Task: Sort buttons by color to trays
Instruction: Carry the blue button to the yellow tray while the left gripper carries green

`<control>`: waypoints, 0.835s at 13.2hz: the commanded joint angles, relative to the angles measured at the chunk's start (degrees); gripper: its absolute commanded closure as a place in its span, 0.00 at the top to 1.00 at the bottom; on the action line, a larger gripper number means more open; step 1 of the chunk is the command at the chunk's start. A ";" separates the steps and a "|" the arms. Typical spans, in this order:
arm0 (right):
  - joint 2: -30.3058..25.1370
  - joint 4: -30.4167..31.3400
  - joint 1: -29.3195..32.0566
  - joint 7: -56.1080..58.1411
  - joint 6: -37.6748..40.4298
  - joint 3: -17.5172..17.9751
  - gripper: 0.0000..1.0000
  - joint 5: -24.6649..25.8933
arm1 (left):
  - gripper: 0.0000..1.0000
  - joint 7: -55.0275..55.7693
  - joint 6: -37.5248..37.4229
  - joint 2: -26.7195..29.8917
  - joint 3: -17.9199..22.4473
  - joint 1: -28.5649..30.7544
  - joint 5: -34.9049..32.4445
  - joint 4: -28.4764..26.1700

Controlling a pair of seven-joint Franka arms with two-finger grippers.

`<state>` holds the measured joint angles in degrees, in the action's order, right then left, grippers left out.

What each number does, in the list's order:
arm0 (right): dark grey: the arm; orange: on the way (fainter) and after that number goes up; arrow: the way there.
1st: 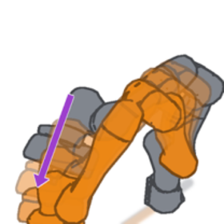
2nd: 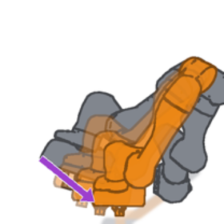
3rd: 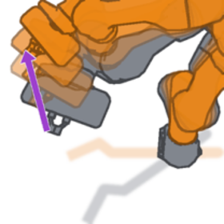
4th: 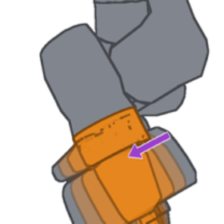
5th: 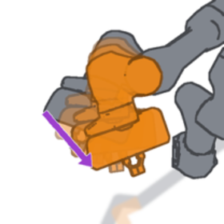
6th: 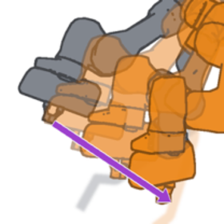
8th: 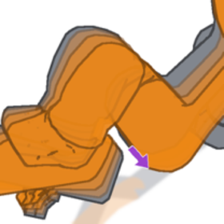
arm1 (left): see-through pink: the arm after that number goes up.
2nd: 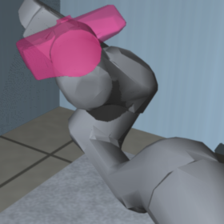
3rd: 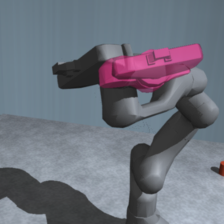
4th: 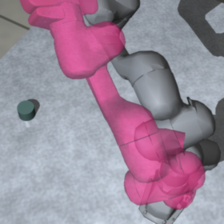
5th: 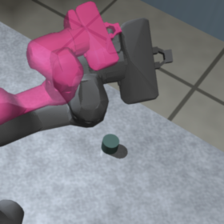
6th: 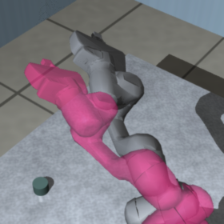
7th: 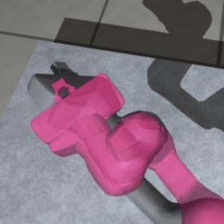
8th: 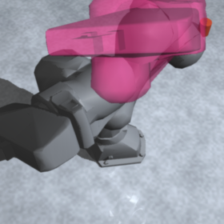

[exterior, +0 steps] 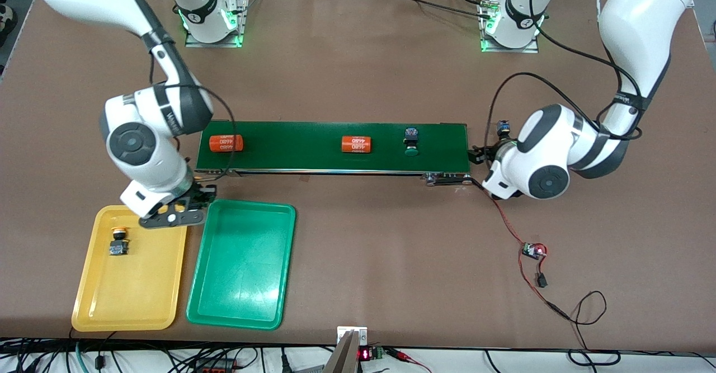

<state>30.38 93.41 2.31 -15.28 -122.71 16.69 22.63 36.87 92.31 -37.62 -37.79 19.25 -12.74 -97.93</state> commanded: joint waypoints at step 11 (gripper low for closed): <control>11.45 -1.22 4.80 14.22 -24.40 -9.92 0.07 5.14 | 0.71 -7.32 14.03 1.06 0.70 6.41 -9.84 -20.98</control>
<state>39.81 93.37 5.70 -3.26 -143.92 6.53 27.11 32.25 103.94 -38.63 -36.66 23.57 -21.34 -115.67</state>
